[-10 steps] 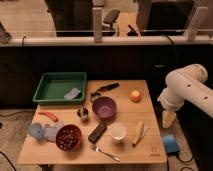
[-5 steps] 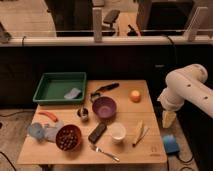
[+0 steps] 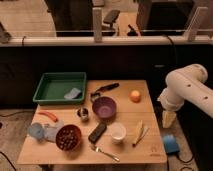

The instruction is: Place apple in paper cup

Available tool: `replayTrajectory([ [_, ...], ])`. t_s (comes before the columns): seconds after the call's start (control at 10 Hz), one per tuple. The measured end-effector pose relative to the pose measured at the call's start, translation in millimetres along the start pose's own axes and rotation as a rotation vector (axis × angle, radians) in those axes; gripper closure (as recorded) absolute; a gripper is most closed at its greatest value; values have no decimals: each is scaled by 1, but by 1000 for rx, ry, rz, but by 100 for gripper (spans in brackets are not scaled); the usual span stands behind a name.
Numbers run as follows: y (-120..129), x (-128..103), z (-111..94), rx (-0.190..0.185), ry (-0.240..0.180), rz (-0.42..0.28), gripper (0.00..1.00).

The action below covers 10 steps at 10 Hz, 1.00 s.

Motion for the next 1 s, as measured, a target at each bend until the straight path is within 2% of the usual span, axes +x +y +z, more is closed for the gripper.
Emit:
replayTrajectory([
  [0.4,0,0,0,0,0,0,20],
  [0.5,-5,-5,2,11,-1,-18,20],
  [0.8,-28,-36,8,34,-14,-71,20],
  [1.0,-31,-38,11,42,-26,-75,20],
])
